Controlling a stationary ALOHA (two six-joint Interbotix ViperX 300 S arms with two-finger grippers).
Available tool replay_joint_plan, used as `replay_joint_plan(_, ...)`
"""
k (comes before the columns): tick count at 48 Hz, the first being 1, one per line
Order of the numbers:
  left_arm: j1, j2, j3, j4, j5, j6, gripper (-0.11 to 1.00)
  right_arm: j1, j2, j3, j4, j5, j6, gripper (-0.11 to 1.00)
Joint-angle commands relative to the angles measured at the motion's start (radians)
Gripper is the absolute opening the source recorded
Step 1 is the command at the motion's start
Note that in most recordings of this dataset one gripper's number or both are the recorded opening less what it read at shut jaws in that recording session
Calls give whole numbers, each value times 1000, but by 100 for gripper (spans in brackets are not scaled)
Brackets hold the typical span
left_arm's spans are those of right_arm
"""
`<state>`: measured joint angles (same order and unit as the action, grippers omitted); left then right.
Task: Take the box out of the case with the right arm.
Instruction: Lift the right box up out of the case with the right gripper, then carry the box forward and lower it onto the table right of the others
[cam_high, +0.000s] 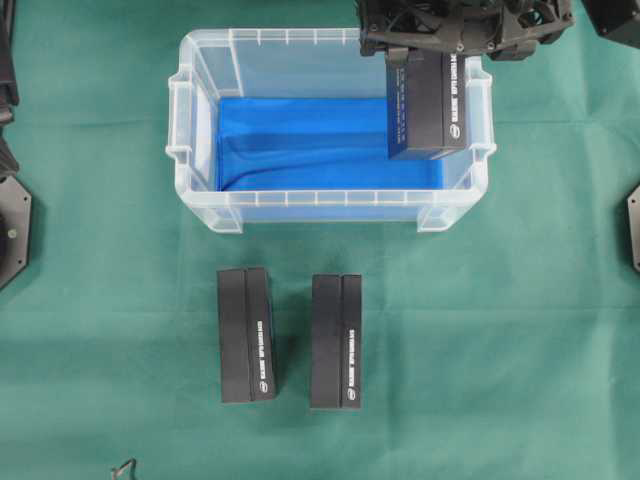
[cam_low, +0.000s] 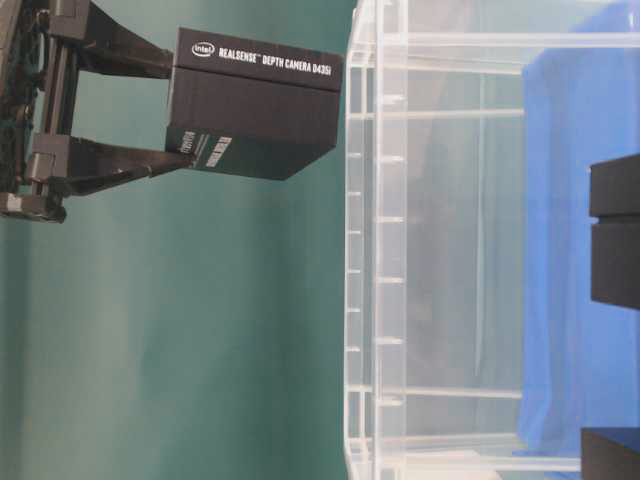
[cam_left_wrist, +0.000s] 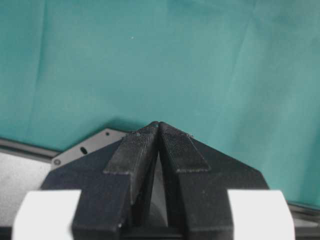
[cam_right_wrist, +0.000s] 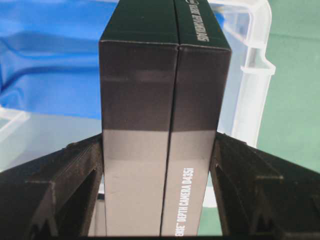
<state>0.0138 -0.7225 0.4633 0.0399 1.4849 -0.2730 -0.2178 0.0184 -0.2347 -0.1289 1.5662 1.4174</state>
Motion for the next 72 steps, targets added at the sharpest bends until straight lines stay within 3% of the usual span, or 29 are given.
replay_joint_plan(1, 2, -2, -15, 3, -5, 0, 11, 3, -37, -28, -5, -2, 0, 70)
replay_joint_plan(48, 2, -2, -15, 3, -5, 2, 11, 14, -37, -29, -6, 0, 5, 70)
replay_joint_plan(61, 2, 0, -15, 3, -5, 0, 11, 77, -37, -32, -6, 28, 41, 70)
replay_joint_plan(72, 2, 0, -15, 3, -5, 0, 11, 183, -38, -43, -6, 78, 109, 70)
